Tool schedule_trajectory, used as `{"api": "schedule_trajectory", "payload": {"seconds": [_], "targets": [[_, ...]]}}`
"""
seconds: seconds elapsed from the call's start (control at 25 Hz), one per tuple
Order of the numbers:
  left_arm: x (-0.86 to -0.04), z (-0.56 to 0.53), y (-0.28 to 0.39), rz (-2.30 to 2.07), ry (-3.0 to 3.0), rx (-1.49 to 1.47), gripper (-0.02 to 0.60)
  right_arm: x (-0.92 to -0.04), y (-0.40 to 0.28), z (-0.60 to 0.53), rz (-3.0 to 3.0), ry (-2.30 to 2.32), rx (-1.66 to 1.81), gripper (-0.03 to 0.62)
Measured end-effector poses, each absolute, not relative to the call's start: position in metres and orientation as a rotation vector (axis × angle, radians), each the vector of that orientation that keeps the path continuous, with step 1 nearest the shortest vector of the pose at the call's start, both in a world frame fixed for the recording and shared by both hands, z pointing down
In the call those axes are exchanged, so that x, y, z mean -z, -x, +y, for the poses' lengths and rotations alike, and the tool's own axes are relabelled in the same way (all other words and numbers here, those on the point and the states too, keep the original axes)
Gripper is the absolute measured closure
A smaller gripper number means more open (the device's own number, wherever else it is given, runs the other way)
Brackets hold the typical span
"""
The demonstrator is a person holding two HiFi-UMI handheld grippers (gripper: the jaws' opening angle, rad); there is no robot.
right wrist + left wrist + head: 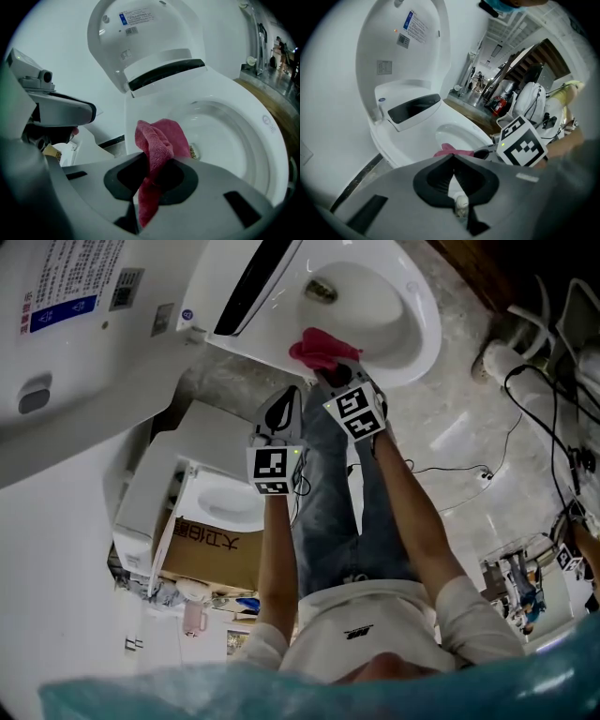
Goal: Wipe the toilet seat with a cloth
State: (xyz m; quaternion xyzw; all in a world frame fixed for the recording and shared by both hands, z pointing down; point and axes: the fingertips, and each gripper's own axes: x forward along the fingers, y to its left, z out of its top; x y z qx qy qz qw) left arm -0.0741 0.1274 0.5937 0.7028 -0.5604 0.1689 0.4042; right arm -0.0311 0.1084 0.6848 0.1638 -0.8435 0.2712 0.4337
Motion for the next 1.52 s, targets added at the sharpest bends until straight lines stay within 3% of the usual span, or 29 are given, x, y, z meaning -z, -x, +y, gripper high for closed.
{"api": "schedule_trajectory", "payload": {"seconds": [1.52], "targets": [[-0.585, 0.101, -0.031, -1.225, -1.895, -0.482, 0.572, -0.688, -0.107, 0.121, -1.952, -0.529, -0.771, 0.543]]}}
